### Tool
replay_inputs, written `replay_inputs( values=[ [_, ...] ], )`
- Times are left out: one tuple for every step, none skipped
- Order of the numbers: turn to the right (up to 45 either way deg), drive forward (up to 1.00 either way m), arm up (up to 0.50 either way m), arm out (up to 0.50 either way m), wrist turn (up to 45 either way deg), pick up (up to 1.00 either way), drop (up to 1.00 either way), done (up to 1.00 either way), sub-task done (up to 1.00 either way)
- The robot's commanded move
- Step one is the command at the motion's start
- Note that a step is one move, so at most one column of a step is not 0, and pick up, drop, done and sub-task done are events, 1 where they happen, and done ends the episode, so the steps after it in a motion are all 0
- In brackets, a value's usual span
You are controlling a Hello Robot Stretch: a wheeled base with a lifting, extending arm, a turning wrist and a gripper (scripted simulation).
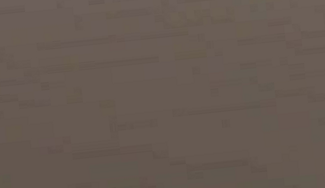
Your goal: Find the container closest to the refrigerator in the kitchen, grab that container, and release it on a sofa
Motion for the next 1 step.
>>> replay_inputs(
  values=[
    [-45.0, 0.0, 0.0, 0.0, 0.0, 0.0, 0.0, 0.0, 0.0]
  ],
)
